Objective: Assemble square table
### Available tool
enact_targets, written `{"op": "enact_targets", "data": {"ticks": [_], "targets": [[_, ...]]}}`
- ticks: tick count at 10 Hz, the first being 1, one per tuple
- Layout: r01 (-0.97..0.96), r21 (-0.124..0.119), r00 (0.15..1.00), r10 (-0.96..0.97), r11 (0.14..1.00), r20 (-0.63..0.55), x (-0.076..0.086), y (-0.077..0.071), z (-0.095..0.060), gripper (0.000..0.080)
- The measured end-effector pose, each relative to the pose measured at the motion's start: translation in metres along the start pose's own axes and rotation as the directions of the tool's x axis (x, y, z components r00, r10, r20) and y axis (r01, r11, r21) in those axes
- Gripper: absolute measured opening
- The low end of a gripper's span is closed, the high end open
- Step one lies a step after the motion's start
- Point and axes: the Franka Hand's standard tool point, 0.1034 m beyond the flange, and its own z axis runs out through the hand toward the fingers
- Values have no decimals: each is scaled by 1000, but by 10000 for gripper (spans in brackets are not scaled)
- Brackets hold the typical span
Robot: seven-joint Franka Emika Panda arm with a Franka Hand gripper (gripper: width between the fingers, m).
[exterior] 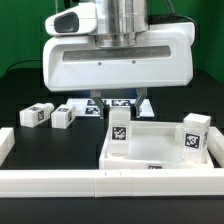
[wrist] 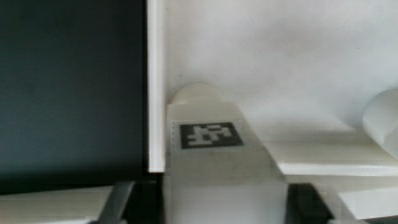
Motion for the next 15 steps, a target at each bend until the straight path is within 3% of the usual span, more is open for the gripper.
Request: {"op": "enact_targets", "data": {"ticks": [3,5,8,9,12,13,14,15], "targets": [[-57,2,998,57,998,0,0,0,0,285],[-298,13,954,298,954,2,0,-6,0,286],[-609,14,793,609,793,11,-1,-12,2,287],[-721,17,693,721,693,16,-1,-17,2,287],[-867,16,499,866,499,20,1,-25,3,287],[-882,16,471,882,471,23,0,-25,3,379],[-888,17,460,888,460,25,0,-26,3,379],[-879,18,477,879,477,25,0,-26,3,571]]}}
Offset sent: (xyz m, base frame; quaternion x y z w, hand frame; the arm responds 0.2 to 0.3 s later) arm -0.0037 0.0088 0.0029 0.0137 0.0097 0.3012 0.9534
